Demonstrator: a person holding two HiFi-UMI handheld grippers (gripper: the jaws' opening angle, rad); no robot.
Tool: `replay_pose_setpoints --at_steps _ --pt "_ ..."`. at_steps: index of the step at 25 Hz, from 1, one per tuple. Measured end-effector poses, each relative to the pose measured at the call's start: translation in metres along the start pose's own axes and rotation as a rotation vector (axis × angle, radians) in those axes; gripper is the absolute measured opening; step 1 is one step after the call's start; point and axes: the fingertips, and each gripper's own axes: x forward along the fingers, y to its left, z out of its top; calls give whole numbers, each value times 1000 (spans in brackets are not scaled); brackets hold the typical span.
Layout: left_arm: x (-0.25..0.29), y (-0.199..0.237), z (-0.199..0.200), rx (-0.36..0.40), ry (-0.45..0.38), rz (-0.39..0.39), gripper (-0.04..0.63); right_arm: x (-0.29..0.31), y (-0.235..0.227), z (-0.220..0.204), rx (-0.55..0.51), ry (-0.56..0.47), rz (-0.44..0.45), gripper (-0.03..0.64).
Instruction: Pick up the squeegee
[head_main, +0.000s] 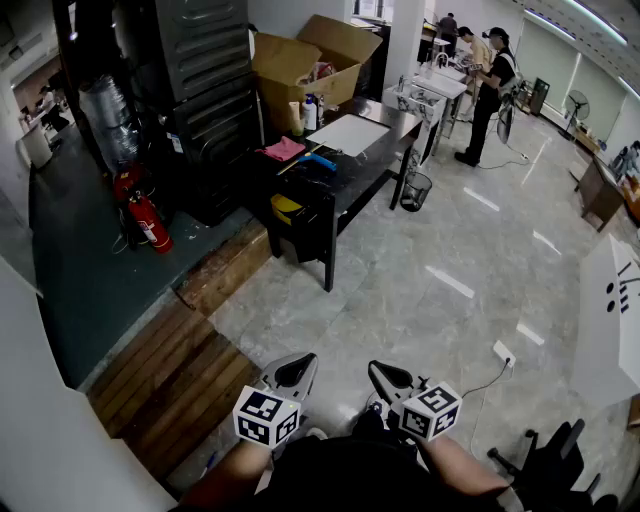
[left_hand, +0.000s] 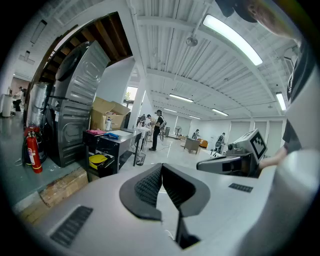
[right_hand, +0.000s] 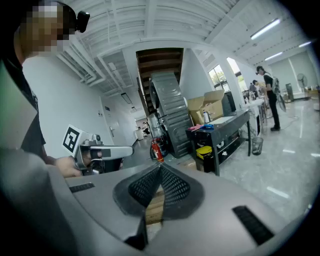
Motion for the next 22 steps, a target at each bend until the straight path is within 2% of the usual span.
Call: replay_pose_setpoints --at_steps 5,10,22 --pt "3 -4 -1 7 4 -5 17 0 -4 -6 22 -1 9 8" --pt "5 -6 -3 7 6 -9 17 -2 -6 -2 89 -35 28 8" --pt "3 -3 -5 -3 4 -12 17 4 1 0 67 -29 41 8"
